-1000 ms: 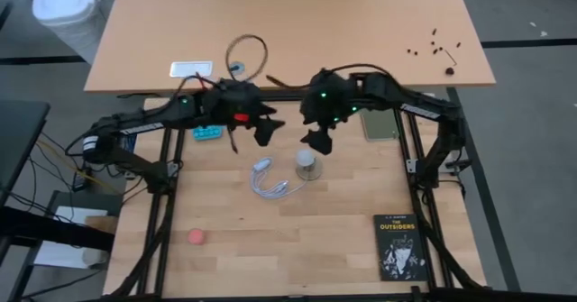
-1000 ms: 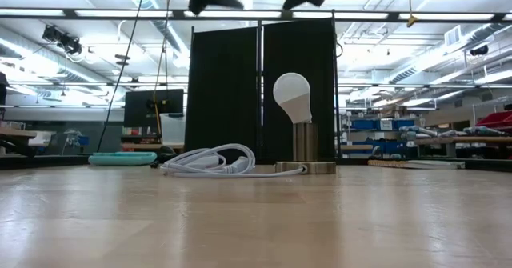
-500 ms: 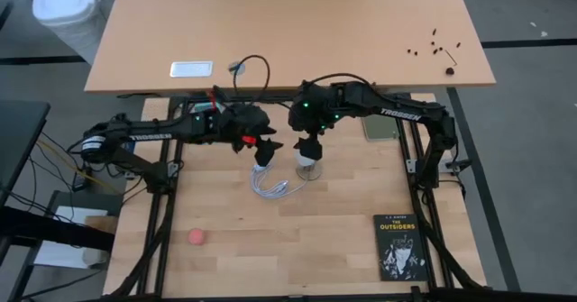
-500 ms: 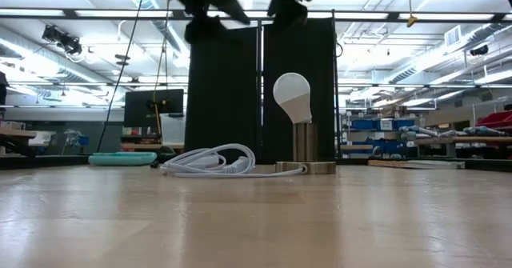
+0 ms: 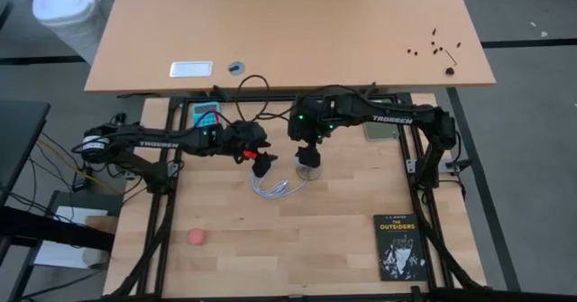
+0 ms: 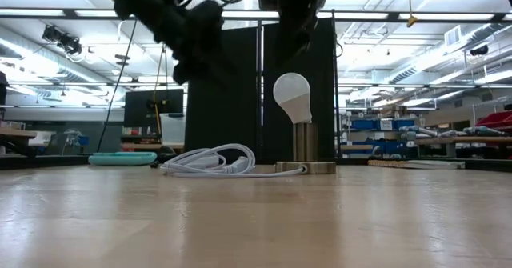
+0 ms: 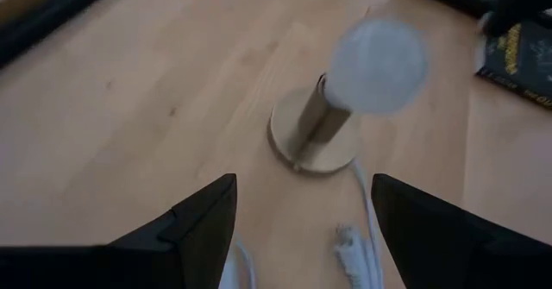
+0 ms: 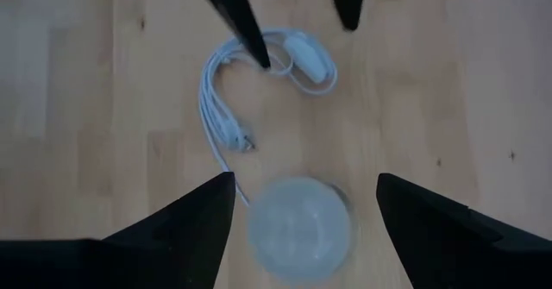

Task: Screw lightbulb
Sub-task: Insert the white lightbulb into the desk lamp

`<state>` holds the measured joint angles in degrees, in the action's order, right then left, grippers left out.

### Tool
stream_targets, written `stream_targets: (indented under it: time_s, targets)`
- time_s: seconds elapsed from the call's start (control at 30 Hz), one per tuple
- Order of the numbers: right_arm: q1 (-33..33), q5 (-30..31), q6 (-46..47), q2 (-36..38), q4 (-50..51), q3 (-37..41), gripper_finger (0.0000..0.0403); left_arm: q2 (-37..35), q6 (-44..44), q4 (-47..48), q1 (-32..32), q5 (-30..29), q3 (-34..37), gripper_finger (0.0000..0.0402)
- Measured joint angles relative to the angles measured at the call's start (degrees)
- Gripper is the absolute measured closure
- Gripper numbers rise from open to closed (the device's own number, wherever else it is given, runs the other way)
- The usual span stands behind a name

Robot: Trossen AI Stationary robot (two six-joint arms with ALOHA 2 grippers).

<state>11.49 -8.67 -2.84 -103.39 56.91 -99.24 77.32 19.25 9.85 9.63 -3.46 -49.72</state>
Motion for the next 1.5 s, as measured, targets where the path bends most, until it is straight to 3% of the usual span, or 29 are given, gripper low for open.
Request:
stream_targets:
  time_s: [0.17,0.7,0.87,1.1,1.3,1.5]
  targets:
    - [0.3,-0.4,1.3,0.0,-2.6,0.0,0.011,0.0,3.5,-3.3,0.0,-1.3,1.3,0.0129]
    - [-1.3,0.2,-7.3,-0.3,-1.3,1.6,0.0107,0.0,-1.8,-8.6,-1.4,-1.9,8.4,0.0129]
    - [-2.6,4.2,-8.3,-0.5,0.2,2.4,0.0107,0.1,-1.1,-10.7,-2.0,-2.0,10.4,0.0129]
    - [-2.8,6.1,-10.0,-0.6,0.5,2.4,0.0112,0.1,-0.7,-16.9,-2.0,-2.0,11.6,0.0129]
    - [-1.1,6.2,-8.2,-0.6,2.4,2.4,0.0121,0.1,-4.6,-30.1,-3.5,-1.8,11.6,0.0129]
    - [0.0,5.4,-6.0,-0.4,7.1,2.4,0.0129,4.5,-3.4,-30.0,-4.4,-1.2,11.5,0.0129]
